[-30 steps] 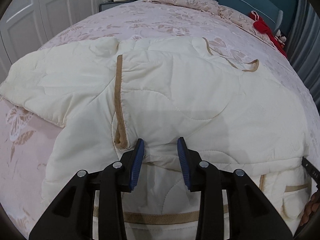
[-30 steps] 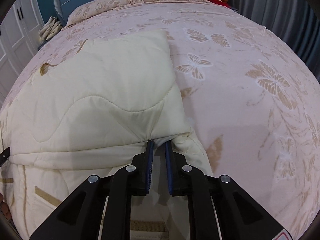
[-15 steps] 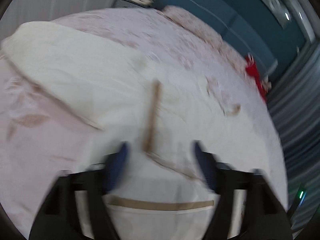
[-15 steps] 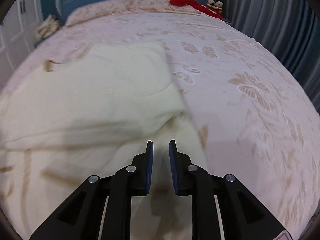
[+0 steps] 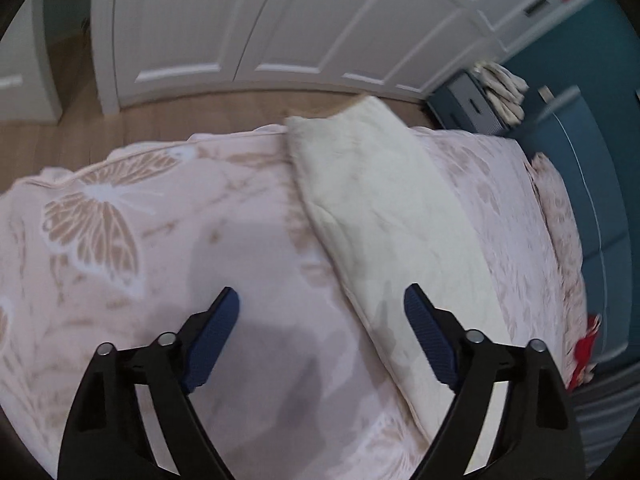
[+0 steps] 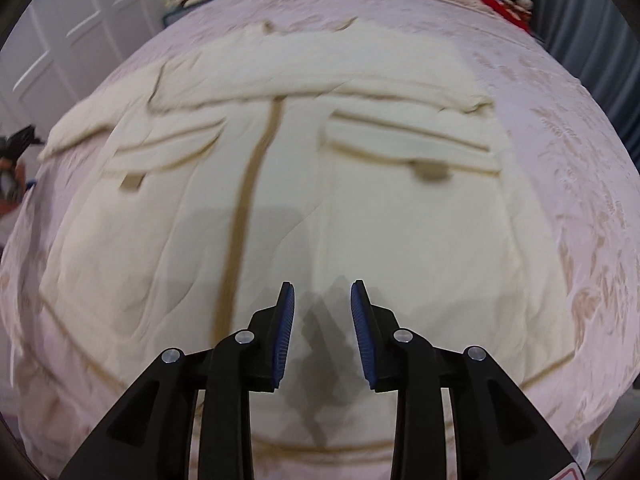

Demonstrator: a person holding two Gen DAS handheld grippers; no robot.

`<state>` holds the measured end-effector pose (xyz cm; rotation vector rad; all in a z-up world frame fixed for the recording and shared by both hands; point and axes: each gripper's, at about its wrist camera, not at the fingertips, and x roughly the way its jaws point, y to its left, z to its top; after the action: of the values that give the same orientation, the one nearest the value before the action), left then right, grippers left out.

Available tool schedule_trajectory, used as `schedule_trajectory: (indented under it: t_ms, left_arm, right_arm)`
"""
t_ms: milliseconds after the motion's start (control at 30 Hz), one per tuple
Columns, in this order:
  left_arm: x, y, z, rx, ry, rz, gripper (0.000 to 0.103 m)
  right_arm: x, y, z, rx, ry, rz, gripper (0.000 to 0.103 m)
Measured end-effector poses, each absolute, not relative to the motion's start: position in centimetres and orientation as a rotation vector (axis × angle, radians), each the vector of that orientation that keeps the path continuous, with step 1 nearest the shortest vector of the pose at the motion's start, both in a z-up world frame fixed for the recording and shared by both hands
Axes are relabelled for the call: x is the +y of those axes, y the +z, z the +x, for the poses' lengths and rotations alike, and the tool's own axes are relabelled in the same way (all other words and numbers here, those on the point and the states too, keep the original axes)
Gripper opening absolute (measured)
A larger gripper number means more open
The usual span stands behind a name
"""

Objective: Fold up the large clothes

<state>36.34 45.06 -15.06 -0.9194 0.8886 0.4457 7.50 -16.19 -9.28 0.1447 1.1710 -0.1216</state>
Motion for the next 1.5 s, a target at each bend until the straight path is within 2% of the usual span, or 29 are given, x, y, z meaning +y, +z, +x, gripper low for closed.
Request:
schedule_trajectory:
  t_ms: [100, 167, 200, 233, 267, 333, 433, 567, 700, 867, 967, 1000, 1067, 1100, 1200, 1267, 1500]
  left_arm:
    - [45.6, -14.8, 37.4, 0.882, 0.451, -0.931, 0.079]
    - [45.1, -14.5, 38.8, 0.9, 0.4, -0.917, 0.058]
    - [44.7, -14.7, 39.5, 0.923, 0.369, -0.922, 0.042]
    - [44.8, -14.8, 39.6, 0.936, 0.346, -0.935, 0.033]
    - [44.6, -14.9, 40.2, 0.957, 0.333, -0.942, 0.029]
    - [44.3, -14.4, 40.8, 0.964, 0.329, -0.922, 0.009]
    - [42.6, -11.5, 40.6, 0.902, 0.295, -0.845, 0.005]
    - [36.3, -3.1, 40.2, 0.781, 0.155, -0.632, 0.004]
    - [24.3, 5.9, 38.0, 0.654, -0.058, -0.384, 0.004]
    - [8.4, 9.7, 33.3, 0.628, -0.35, -0.227, 0.005]
    - [-0.1, 7.2, 30.4, 0.703, -0.475, -0.178, 0.006]
    - [-2.7, 5.4, 29.8, 0.75, -0.502, -0.174, 0.009]
    - [-5.9, 1.6, 28.8, 0.847, -0.516, -0.214, 0.031]
    - [-6.6, 0.0, 28.3, 0.879, -0.511, -0.245, 0.05]
    - [-6.7, -5.1, 26.5, 0.974, -0.507, -0.376, 0.052]
    - [-5.1, -7.4, 26.0, 1.031, -0.489, -0.496, 0.057]
    - [6.2, -11.9, 28.3, 1.046, -0.216, -0.796, 0.058]
  right_arm:
    - [-15.0, -9.4, 6.9, 1.185, -0.103, 0.116, 0.032]
    - [-14.4, -9.4, 6.8, 1.195, -0.104, 0.093, 0.032]
    - [-14.2, -9.4, 6.8, 1.196, -0.103, 0.089, 0.032]
    - [-14.0, -9.2, 6.8, 1.197, -0.103, 0.088, 0.032]
    - [-14.0, -9.2, 6.8, 1.197, -0.103, 0.088, 0.032]
    - [-14.0, -9.0, 6.9, 1.192, -0.102, 0.084, 0.032]
    - [-13.8, -8.6, 6.8, 1.18, -0.098, 0.08, 0.032]
    - [-14.2, -8.7, 6.7, 1.175, -0.09, 0.101, 0.032]
    - [-14.4, -8.5, 6.5, 1.16, -0.076, 0.159, 0.032]
    - [-15.3, -7.4, 5.6, 1.108, -0.074, 0.152, 0.032]
    - [-16.7, -7.3, 5.0, 1.102, -0.096, 0.167, 0.032]
    - [-17.5, -7.4, 4.7, 1.104, -0.11, 0.185, 0.032]
    - [-18.8, -7.5, 4.4, 1.104, -0.131, 0.211, 0.032]
    - [-19.3, -7.5, 4.3, 1.104, -0.14, 0.219, 0.032]
    - [-21.6, -7.4, 4.1, 1.087, -0.175, 0.236, 0.036]
    - [-22.7, -7.4, 4.5, 1.072, -0.19, 0.234, 0.038]
    - [-29.1, -6.5, 11.2, 0.975, -0.218, 0.411, 0.041]
